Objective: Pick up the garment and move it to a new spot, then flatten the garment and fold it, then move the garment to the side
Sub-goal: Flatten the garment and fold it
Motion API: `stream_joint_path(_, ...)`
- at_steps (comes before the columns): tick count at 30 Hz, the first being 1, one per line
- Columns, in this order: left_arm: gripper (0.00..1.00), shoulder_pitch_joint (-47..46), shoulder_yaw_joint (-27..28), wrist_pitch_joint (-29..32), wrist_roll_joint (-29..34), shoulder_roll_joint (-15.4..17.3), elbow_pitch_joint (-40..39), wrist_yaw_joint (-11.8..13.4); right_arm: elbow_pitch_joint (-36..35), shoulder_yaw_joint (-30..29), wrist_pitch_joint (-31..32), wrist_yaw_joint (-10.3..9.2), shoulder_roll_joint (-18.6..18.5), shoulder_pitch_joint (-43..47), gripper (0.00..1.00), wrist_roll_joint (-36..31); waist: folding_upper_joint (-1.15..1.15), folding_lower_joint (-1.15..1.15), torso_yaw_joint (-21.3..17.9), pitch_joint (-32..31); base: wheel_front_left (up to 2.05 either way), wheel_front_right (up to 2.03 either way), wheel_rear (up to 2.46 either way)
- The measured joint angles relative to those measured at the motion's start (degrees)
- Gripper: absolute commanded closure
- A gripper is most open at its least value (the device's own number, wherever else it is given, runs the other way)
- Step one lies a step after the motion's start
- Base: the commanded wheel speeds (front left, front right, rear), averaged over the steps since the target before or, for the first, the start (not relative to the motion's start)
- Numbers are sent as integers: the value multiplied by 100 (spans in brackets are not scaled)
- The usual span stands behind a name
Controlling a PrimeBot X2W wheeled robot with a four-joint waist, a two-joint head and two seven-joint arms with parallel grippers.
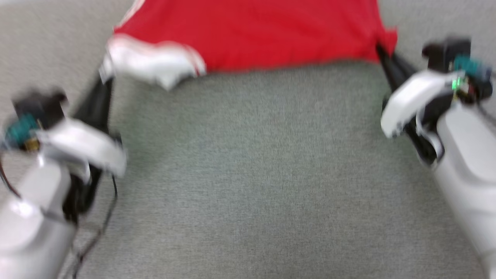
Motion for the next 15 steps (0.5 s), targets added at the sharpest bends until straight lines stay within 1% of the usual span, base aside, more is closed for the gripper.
stream_joint_path(6,100,1555,-102,402,-343,452,-664,182,-573,566,243,0,-558,916,100,809,0,-1,83,-619,0,0,0)
stream_joint_path(10,100,2338,-134,673,-550,727,-1167,327,-917,771,412,0,-918,1382,100,1181,0,-1,128,-974,0,0,0)
stream_joint_path(15,100,3170,-364,1107,-742,1027,-1874,394,-1324,989,716,0,-1335,1973,100,1537,0,-1,174,-1355,0,0,0)
